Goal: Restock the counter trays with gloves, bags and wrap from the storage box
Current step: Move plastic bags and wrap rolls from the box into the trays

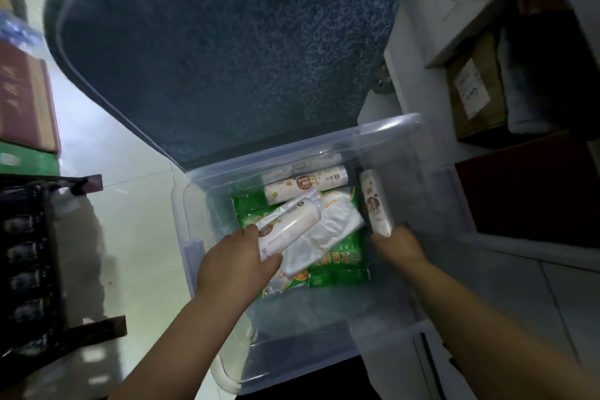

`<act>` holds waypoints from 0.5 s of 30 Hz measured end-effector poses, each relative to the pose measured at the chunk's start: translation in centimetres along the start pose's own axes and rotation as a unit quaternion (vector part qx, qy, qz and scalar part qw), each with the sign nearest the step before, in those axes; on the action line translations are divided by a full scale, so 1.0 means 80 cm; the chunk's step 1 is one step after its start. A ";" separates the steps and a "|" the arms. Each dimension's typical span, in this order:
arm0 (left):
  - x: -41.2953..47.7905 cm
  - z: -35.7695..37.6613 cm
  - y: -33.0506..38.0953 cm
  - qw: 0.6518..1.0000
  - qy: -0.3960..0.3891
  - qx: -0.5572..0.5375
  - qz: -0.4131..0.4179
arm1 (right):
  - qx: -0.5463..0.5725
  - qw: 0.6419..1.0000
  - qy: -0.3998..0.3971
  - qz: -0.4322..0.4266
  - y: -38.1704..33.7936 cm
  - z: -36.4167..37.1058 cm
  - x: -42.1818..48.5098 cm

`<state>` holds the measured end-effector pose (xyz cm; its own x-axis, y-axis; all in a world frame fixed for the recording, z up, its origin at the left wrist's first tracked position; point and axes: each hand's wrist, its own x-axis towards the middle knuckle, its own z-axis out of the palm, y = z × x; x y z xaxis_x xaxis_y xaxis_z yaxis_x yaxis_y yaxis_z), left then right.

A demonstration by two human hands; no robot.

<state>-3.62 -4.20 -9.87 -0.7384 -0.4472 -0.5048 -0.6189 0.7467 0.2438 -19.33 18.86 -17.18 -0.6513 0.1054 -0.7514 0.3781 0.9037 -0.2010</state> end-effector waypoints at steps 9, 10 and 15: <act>-0.040 -0.101 0.032 0.998 0.022 -0.015 0.062 | 0.139 0.983 0.040 -0.115 -0.007 -0.117 -0.182; -0.045 -0.111 0.037 0.996 0.028 -0.018 0.080 | 0.151 0.979 0.046 -0.132 -0.003 -0.131 -0.206; -0.070 -0.154 0.081 0.985 0.060 -0.025 0.159 | 0.193 0.958 0.096 -0.187 0.032 -0.195 -0.301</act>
<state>-6.81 -2.90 4.72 -0.9218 -0.2511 -0.2952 -0.3607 0.8346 0.4164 -12.96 25.08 10.18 -0.8841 -0.0888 -0.4587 0.2843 0.6767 -0.6791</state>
